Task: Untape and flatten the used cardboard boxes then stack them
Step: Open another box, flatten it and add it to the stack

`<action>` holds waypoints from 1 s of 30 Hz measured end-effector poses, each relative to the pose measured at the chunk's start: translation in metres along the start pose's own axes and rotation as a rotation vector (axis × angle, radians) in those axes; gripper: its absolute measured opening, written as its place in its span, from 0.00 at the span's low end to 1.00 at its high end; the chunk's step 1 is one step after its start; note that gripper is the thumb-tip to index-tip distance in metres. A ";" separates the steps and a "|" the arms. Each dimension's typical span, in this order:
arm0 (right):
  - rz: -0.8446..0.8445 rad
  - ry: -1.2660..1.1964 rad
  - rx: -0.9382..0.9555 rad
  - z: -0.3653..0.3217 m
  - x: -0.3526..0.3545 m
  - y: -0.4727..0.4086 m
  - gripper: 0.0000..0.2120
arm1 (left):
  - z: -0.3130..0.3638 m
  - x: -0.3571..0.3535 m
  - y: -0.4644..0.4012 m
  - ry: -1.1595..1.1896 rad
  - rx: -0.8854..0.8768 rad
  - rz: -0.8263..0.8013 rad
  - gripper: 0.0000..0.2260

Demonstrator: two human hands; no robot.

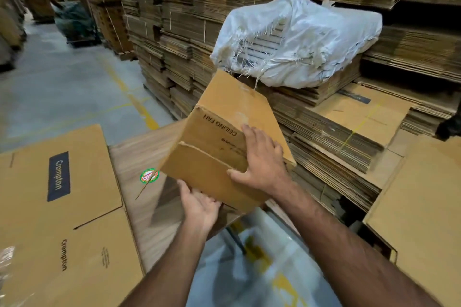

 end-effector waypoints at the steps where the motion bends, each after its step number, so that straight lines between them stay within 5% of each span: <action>1: 0.064 -0.005 -0.013 0.003 0.007 -0.002 0.54 | 0.002 -0.013 0.004 0.051 -0.002 -0.025 0.33; 10: 0.255 0.155 0.064 0.021 0.090 -0.022 0.49 | -0.022 -0.090 0.026 0.229 0.117 -0.018 0.33; 30: 0.329 0.232 0.534 -0.095 0.061 -0.024 0.44 | 0.024 -0.029 0.015 0.428 -0.058 0.037 0.26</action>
Point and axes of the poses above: each hand's wrist, its own y-axis away from the middle knuckle, its own x-axis out of the back of the hand, z = x × y, the point moved 2 cm from there along -y, towards the middle knuckle, and after that the axes turned 1 degree about -x, right-handed, at the moved point
